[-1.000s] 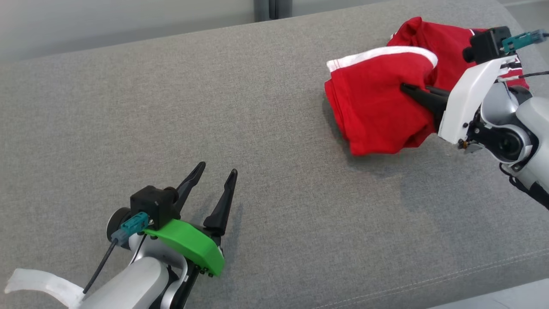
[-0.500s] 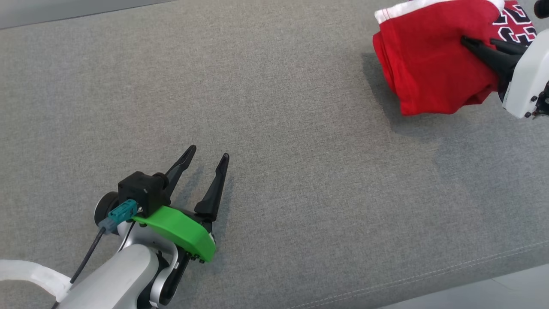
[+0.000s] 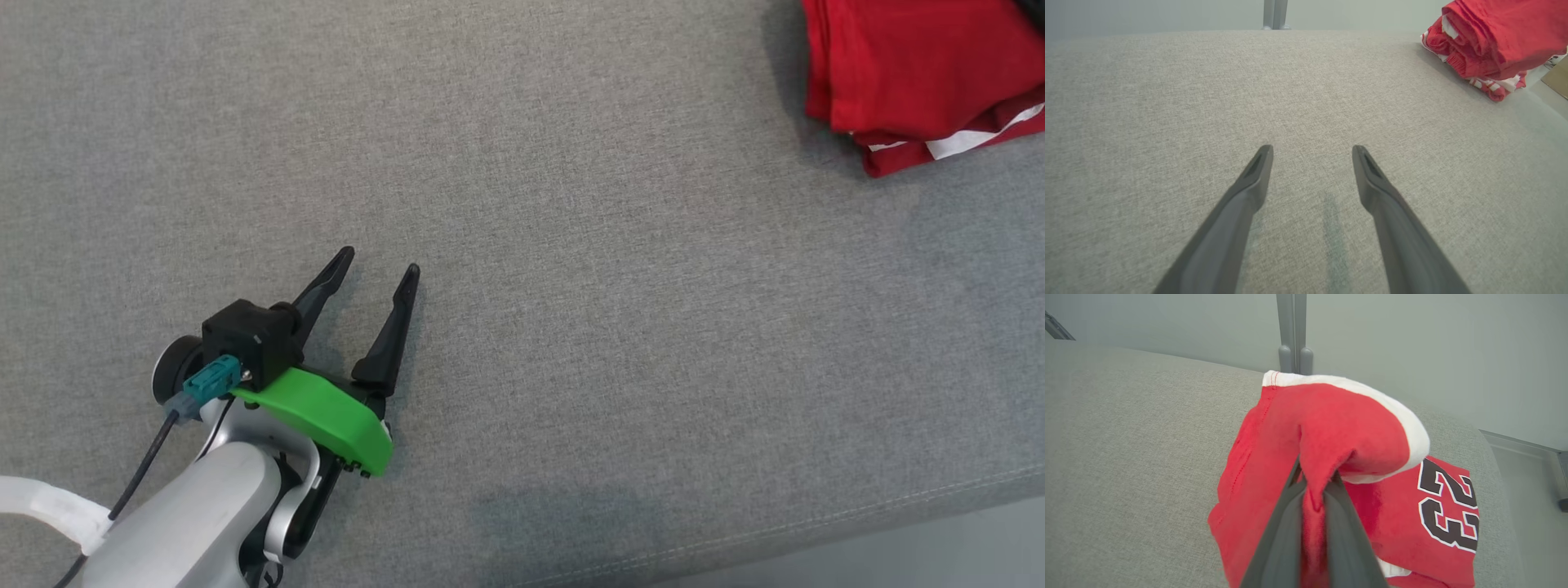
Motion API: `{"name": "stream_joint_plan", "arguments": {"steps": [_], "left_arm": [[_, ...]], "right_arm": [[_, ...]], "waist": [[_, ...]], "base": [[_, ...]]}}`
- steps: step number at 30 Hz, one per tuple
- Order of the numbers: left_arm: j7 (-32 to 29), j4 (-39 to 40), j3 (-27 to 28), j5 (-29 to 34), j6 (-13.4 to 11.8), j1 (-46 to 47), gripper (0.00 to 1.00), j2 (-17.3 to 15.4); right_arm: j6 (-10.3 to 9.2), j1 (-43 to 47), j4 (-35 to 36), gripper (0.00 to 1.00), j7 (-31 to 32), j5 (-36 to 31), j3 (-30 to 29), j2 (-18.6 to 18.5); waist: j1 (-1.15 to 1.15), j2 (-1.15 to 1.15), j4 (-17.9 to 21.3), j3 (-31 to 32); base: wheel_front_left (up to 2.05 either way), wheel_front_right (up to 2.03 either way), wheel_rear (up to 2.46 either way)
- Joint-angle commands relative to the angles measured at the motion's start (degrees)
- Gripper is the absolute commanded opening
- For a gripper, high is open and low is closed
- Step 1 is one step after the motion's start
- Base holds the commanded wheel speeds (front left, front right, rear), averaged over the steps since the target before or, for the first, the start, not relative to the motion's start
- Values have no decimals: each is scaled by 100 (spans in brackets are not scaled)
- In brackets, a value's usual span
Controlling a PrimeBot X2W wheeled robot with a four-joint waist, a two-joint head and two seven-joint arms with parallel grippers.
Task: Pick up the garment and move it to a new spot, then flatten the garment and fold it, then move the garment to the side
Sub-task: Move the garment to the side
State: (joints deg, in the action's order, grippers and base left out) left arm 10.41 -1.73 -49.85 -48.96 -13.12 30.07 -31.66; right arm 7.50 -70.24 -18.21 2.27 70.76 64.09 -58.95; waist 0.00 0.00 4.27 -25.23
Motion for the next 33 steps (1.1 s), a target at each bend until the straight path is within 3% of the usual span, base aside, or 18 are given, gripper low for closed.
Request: {"name": "stream_joint_plan", "arguments": {"steps": [1, 13, 14, 15, 16, 17, 24, 33], "left_arm": [[-14, 71, 31, 92, 0, 135, 100, -60], [-56, 250, 66, 172, -53, 296, 100, -175], [-60, 254, 70, 173, -58, 300, 100, -183], [-60, 254, 70, 173, -58, 300, 100, -183], [-63, 258, 72, 176, -62, 307, 100, -189], [-69, 259, 70, 178, -61, 318, 100, -193], [-92, 238, 69, 164, -51, 374, 100, -209], [-6, 109, 22, 72, -28, 197, 100, -113]], "right_arm": [[-2, -166, -128, 0, -160, -73, 105, -115], [-3, -666, -1023, 0, -611, -433, 671, -439], [-5, -680, -1207, 34, -674, -469, 686, -422], [-5, -680, -1207, 34, -674, -469, 686, -422], [-5, -684, -1391, 93, -760, -505, 694, -378], [-5, -689, -1593, 100, -828, -521, 702, -315], [-4, -533, -2664, 100, -989, -299, 732, 259], [-4, -329, -3089, 100, -1097, -61, 783, 593]], "waist": [[0, 0, -99, -291], [0, 0, -170, -753], [0, 0, -166, -773], [0, 0, -166, -773], [0, 0, -163, -792], [0, 0, -161, -808], [0, 0, -153, -831], [0, 0, -145, -339]], "base": [[0, 0, 0], [0, 0, 0], [0, 0, 0], [0, 0, 0], [0, 0, 0], [0, 0, 0], [0, 0, 0], [0, 0, 0]]}}
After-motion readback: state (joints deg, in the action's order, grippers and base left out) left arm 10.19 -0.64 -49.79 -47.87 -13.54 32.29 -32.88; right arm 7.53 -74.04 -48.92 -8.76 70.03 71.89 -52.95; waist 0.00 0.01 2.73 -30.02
